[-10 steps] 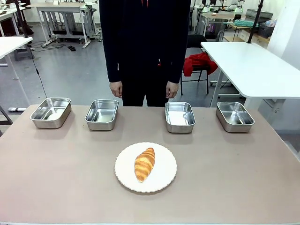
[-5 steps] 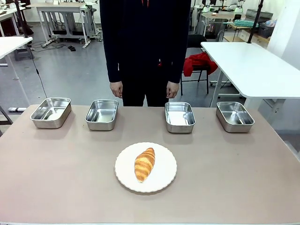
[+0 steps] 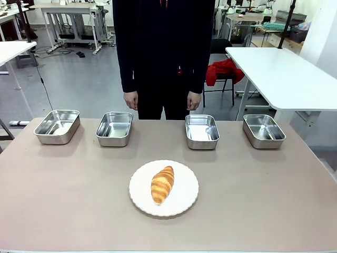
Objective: Place the bread in the container.
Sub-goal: Place the Butter Roll into the Airtight Container indicated by the human.
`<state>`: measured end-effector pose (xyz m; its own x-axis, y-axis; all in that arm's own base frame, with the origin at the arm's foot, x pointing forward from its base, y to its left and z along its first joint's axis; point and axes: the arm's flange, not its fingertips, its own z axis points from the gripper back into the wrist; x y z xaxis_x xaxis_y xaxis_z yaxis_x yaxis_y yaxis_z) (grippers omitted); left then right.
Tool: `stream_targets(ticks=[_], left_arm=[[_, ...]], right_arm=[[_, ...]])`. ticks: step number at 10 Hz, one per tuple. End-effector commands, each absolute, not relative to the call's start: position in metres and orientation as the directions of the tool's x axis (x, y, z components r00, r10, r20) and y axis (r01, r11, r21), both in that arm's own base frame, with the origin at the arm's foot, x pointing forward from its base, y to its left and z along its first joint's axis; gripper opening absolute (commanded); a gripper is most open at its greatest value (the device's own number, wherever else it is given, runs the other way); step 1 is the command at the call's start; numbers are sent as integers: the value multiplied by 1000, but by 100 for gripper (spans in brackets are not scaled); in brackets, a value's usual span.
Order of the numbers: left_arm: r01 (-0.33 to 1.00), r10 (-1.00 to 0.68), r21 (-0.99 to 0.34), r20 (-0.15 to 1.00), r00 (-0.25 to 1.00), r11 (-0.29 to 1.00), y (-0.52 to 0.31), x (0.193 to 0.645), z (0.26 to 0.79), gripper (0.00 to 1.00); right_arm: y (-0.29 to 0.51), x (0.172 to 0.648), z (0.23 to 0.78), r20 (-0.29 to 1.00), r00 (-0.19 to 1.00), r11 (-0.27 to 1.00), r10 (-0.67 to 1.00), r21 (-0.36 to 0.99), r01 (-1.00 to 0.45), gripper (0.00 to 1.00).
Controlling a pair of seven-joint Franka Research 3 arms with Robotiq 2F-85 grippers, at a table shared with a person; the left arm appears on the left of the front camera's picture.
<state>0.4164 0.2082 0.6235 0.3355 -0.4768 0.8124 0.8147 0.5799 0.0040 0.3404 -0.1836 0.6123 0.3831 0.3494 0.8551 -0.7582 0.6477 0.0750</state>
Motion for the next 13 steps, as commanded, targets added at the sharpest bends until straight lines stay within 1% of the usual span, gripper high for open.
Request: stream_targets(ticks=[1,13], left_arm=[[820,-481,16,816,321,573,208,416,625,100],[820,-481,16,816,321,573,208,416,625,100]], right_arm=[[-183,341,614,867,363,641,342,68,-765,100],[-183,341,614,867,363,641,342,68,-765,100]])
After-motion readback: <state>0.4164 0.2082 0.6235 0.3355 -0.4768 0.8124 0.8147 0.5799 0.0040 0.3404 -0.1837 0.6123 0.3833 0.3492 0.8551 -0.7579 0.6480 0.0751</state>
